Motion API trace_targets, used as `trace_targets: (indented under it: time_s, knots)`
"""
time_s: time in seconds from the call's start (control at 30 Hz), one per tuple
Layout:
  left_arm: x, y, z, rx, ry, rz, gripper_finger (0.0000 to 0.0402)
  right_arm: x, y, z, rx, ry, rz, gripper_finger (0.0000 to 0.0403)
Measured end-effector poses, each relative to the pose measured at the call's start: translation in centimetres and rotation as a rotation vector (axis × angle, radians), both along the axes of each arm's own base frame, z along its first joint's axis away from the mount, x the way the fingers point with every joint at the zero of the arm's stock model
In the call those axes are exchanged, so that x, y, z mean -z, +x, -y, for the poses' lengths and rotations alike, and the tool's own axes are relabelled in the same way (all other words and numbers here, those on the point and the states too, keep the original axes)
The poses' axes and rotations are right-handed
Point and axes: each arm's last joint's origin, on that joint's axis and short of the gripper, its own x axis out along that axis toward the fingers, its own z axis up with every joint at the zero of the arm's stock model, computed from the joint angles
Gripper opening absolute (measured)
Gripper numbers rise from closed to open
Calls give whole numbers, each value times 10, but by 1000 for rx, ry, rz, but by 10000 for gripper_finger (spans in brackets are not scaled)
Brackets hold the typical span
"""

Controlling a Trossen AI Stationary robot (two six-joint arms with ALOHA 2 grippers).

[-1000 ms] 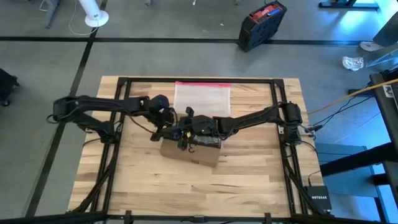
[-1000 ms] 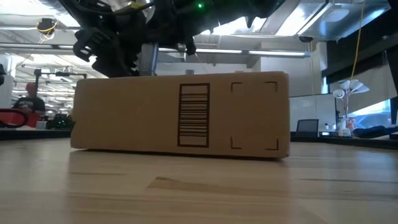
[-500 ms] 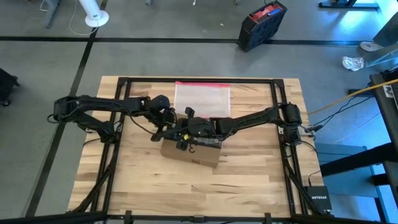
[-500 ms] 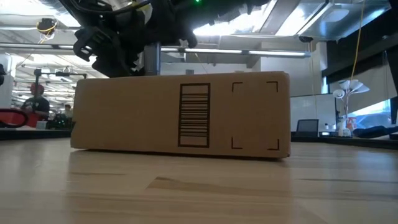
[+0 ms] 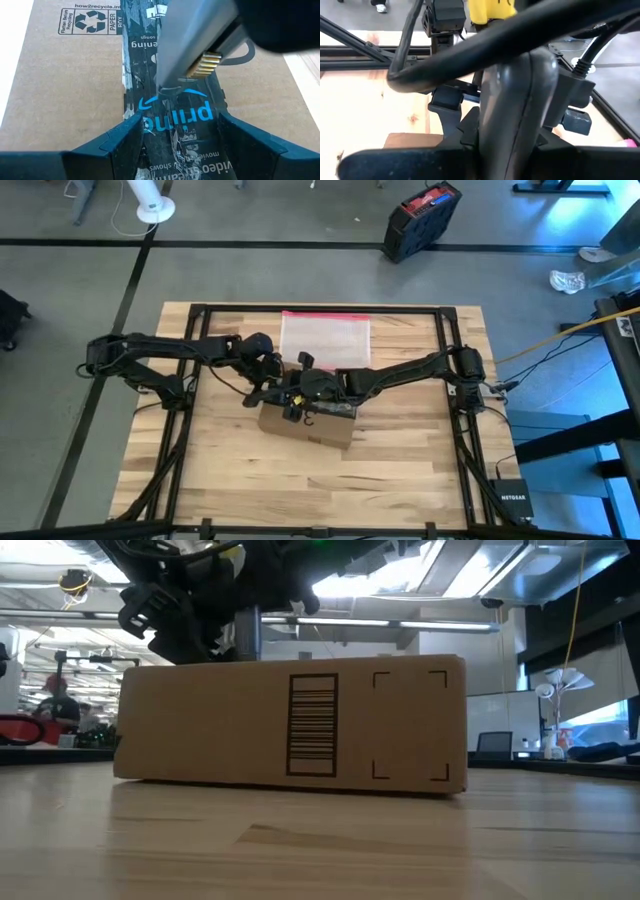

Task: Unpack boxes
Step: Open the cardboard box using the gray cutter

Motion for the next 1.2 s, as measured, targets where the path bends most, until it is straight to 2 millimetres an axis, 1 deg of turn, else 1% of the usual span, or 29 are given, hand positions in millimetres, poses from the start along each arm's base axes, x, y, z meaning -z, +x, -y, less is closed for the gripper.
trace_targets:
  time_s: [0.33, 0.57, 0.83, 1.07, 1.2]
  knots:
    - [1, 0, 0, 0, 6, -4, 249, 7, 5, -1, 4, 67, 26, 63]
    - [1, -1, 0, -2, 6, -5, 249, 9, 6, -1, 0, 68, 19, 63]
    - [1, -1, -1, -10, 10, -8, 249, 17, 3, -1, -1, 98, 15, 63]
    - [1, -1, -1, -9, 13, -9, 249, 22, 1, -2, 2, 111, -26, 63]
    - [4, -2, 0, -7, 18, -3, 249, 24, 0, -8, 5, 101, -48, 63]
